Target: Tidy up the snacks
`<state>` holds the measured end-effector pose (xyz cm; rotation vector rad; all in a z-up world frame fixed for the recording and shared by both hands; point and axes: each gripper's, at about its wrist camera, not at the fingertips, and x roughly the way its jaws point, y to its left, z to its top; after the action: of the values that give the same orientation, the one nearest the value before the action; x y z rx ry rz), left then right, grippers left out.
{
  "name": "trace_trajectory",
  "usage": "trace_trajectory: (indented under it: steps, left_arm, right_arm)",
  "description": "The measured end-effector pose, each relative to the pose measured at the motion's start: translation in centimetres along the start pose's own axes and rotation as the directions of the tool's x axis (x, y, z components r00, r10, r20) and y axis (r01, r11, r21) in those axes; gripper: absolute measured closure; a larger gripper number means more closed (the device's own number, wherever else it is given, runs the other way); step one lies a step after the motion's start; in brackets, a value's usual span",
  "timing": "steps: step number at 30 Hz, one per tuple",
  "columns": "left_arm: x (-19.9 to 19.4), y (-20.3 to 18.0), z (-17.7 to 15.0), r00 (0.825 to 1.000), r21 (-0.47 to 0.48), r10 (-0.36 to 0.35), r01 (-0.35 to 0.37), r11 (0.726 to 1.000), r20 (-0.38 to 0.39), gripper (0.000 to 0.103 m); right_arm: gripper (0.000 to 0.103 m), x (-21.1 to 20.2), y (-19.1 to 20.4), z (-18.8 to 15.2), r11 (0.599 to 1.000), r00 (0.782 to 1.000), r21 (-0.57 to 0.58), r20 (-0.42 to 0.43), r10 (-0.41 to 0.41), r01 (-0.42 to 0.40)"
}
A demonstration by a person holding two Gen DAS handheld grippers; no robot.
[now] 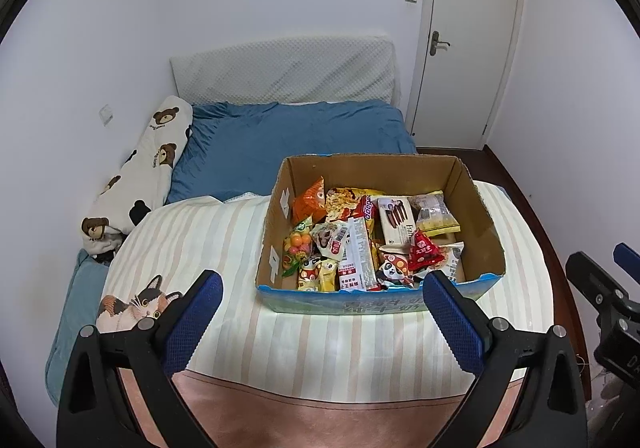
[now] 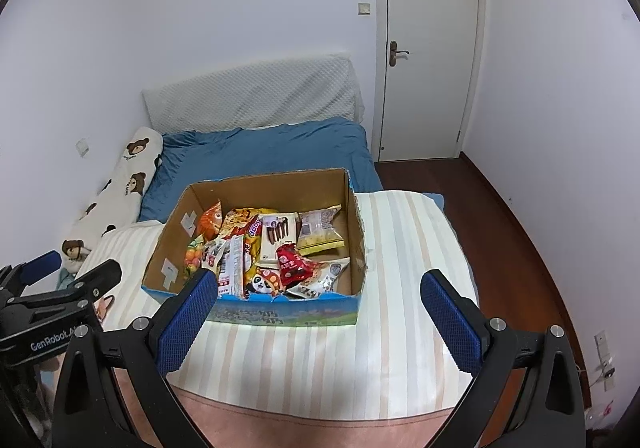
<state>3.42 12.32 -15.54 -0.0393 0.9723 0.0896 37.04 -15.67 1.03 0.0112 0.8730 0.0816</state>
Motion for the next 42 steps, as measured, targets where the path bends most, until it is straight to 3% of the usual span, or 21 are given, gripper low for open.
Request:
trace_trajectory:
  steps: [42]
  left_arm:
    - [-1.4,0.3,0.8,0.999,0.012,-0.014,0.014,1.0,0.031,0.0]
  right_arm:
    - [0.0,-0.1,-0.1,-0.1,1.0,1.0,0.008,0.004,0.001,-0.001]
